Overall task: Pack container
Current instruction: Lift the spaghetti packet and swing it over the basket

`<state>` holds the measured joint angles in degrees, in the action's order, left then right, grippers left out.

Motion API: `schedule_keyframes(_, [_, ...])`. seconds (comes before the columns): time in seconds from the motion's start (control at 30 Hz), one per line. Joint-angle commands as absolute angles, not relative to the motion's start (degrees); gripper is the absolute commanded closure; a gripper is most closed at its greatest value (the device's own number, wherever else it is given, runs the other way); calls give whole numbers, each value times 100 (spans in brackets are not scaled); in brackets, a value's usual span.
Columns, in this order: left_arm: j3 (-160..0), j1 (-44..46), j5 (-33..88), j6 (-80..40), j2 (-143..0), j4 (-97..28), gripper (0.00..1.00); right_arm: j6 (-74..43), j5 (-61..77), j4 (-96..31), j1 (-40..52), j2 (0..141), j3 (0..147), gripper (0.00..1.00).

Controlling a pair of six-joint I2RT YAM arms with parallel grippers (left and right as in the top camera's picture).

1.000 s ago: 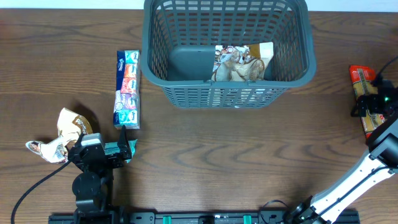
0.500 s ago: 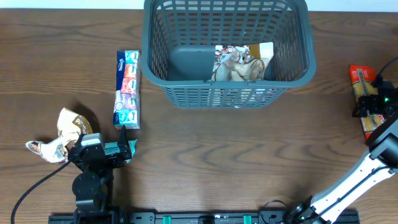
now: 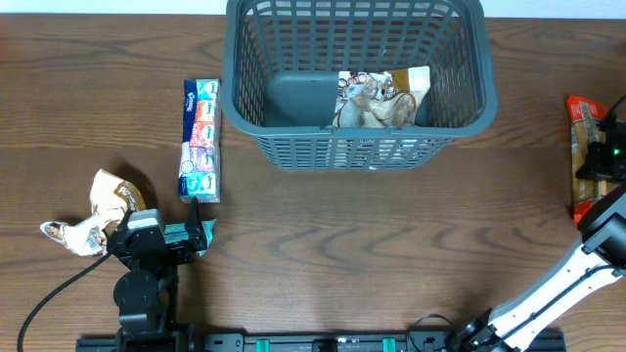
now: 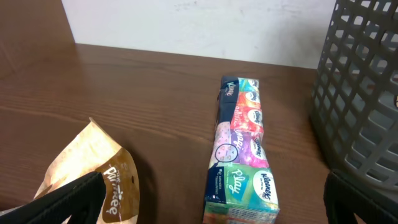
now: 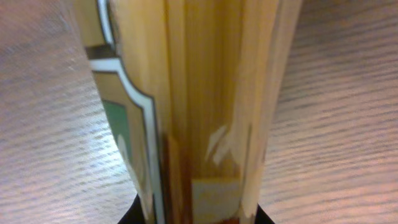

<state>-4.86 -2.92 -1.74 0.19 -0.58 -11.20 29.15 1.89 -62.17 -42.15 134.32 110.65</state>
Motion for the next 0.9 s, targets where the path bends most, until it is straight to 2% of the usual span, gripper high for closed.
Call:
schedule_keyframes(0.0, [-384, -320, -200, 10, -23, -1267, 1, 2637, 1564, -6261, -3907, 13627, 11166, 98])
schedule_keyframes(0.33, [-384, -320, -200, 10, -23, -1267, 1, 2005, 3581, -7008, -3100, 13098, 13699, 98])
schedule_keyframes(0.6, [-384, -320, -200, 10, -23, -1267, 1, 1009, 3854, -6921, -2228, 12475, 16282, 98])
schedule_keyframes(0.87, [-384, -320, -200, 10, -23, -1267, 1, 1330, 3953, -6840, -917, 11710, 16875, 99])
